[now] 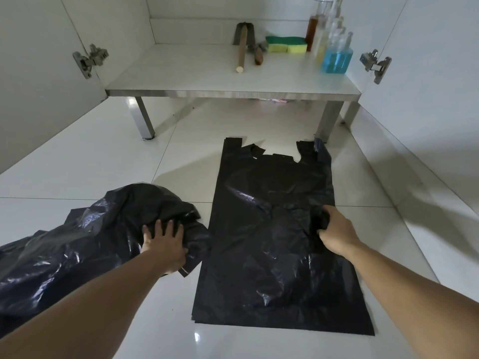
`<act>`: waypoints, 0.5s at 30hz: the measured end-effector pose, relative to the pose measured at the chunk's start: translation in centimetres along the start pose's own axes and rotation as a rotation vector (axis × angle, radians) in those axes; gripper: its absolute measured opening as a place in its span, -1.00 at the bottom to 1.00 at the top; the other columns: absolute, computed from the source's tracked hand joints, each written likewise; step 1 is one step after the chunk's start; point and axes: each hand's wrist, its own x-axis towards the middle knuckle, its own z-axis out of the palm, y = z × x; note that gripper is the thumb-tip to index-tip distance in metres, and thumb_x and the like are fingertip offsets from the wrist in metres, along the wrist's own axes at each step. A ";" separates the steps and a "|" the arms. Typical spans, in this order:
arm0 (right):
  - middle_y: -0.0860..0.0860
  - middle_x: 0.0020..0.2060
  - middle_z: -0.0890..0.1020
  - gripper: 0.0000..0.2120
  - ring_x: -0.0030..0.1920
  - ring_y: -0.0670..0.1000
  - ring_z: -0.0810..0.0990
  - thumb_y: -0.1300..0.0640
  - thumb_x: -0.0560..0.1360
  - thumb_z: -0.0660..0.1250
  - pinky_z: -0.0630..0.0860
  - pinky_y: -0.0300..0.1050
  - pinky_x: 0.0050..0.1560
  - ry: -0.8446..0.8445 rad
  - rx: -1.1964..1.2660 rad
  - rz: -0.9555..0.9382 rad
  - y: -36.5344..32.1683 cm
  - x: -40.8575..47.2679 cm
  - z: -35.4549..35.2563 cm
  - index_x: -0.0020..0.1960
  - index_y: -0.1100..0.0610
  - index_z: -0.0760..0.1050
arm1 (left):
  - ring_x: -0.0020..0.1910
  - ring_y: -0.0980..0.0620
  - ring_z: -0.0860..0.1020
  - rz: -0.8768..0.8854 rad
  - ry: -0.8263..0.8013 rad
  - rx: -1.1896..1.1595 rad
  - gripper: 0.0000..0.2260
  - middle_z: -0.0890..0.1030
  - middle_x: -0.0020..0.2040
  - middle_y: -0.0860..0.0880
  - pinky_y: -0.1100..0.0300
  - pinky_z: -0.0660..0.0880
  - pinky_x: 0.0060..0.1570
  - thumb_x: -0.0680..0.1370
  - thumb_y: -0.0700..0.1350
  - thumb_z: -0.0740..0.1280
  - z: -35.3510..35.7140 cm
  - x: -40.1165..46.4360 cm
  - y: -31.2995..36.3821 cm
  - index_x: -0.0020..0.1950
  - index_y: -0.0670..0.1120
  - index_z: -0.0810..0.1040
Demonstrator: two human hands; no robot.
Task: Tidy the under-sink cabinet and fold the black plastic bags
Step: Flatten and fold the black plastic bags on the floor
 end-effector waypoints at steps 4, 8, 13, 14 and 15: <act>0.13 0.27 0.54 -0.42 0.27 0.22 0.51 0.30 0.52 0.34 0.44 0.03 0.28 -0.036 -0.015 -0.051 0.1 -0.3 0.1 0.47 0.06 0.27 | 0.54 -0.30 -0.13 -0.101 -0.059 -0.066 -0.38 -0.13 0.60 -0.12 -0.36 -0.14 0.43 0.64 0.17 -0.02 0.1 0.2 -1.4 0.59 -0.05 -0.20; 0.11 0.32 0.51 -0.39 0.31 0.20 0.49 0.27 0.53 0.34 0.42 0.03 0.34 -0.069 -0.017 -0.095 -0.1 -0.7 -0.2 0.51 0.03 0.21 | 0.53 -0.31 -0.08 -0.241 -0.101 -0.161 -0.37 -0.08 0.59 -0.11 -0.42 -0.07 0.40 0.62 0.20 -0.03 0.7 0.1 -3.8 0.59 -0.06 -0.15; 0.09 0.36 0.48 -0.33 0.34 0.19 0.48 0.29 0.52 0.35 0.42 0.04 0.37 -0.096 -0.013 -0.123 -0.6 -0.9 0.0 0.53 -0.01 0.16 | 0.50 -0.27 0.08 -0.305 -0.094 -0.150 -0.35 0.11 0.55 -0.13 -0.32 0.08 0.41 0.59 0.20 0.05 1.4 -0.4 -5.3 0.57 -0.10 -0.01; 0.08 0.37 0.47 -0.31 0.34 0.19 0.47 0.30 0.52 0.35 0.42 0.02 0.35 -0.096 0.010 -0.119 -0.7 -0.8 0.1 0.53 -0.01 0.15 | 0.48 -0.23 0.15 -0.305 -0.055 -0.140 -0.38 0.19 0.51 -0.12 -0.27 0.15 0.40 0.57 0.18 0.10 1.2 -0.6 -5.0 0.55 -0.10 0.09; 0.07 0.38 0.45 -0.30 0.36 0.18 0.45 0.32 0.51 0.35 0.42 0.01 0.33 -0.093 0.060 -0.100 -1.0 -0.8 0.1 0.54 -0.01 0.14 | 0.44 -0.18 0.23 -0.296 0.018 -0.152 -0.43 0.28 0.46 -0.09 -0.22 0.20 0.38 0.55 0.15 0.14 0.9 -0.8 -4.5 0.49 -0.08 0.20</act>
